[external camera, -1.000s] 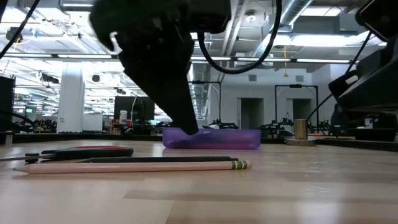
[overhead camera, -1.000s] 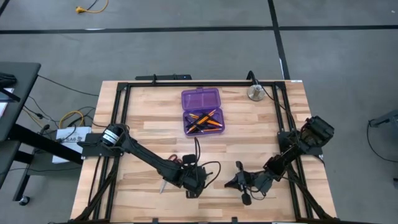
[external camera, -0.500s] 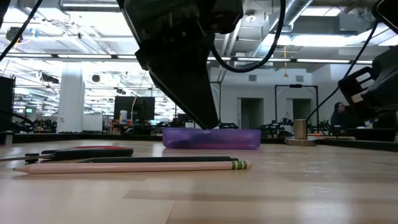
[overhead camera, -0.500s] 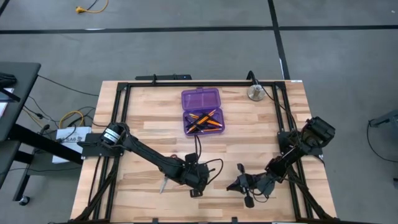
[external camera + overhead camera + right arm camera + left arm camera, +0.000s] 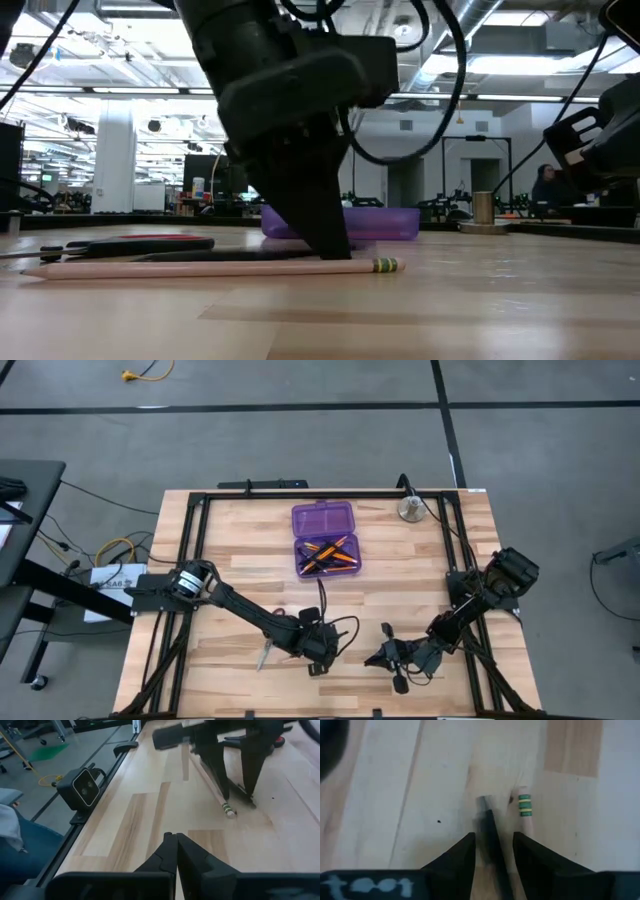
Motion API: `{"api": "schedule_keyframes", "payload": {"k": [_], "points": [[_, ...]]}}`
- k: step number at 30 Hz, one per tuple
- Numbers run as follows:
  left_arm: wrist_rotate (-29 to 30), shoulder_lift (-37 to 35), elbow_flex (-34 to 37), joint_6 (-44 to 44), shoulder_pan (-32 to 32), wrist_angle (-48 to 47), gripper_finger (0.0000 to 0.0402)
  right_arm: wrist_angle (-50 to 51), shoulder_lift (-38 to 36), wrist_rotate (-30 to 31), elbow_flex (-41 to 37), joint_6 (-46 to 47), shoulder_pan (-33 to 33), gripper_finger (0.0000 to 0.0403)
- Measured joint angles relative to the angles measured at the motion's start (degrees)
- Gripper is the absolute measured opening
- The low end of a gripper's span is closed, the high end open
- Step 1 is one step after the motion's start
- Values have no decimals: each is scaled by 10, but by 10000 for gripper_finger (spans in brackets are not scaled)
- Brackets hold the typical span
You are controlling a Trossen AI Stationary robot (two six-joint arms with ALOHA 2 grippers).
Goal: Pick & place school supplies into a supply box
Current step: Put the black pen into the purple supply box
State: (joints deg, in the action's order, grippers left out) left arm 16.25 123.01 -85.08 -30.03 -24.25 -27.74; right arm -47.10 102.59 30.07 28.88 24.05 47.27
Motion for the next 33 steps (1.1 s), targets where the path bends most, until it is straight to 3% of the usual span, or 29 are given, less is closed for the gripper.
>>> {"api": "schedule_keyframes", "payload": {"k": [8, 13, 17, 24, 33], "points": [[-10, 17, -4, -12, 10, -9, 114, 2, 0, 0, 0, 0, 0, 1], [-18, 29, -5, -20, 17, -23, 66, 4, 0, 0, 0, 0, 0, 1], [9, 27, -4, -20, 15, -23, 18, 6, 0, 0, 0, 0, 0, 1], [53, 31, -37, 10, 16, -54, 7, 8, 0, 0, 0, 0, 0, 1], [135, 36, -126, 65, 28, -183, 2, 8, 0, 0, 0, 0, 0, 1]]}}
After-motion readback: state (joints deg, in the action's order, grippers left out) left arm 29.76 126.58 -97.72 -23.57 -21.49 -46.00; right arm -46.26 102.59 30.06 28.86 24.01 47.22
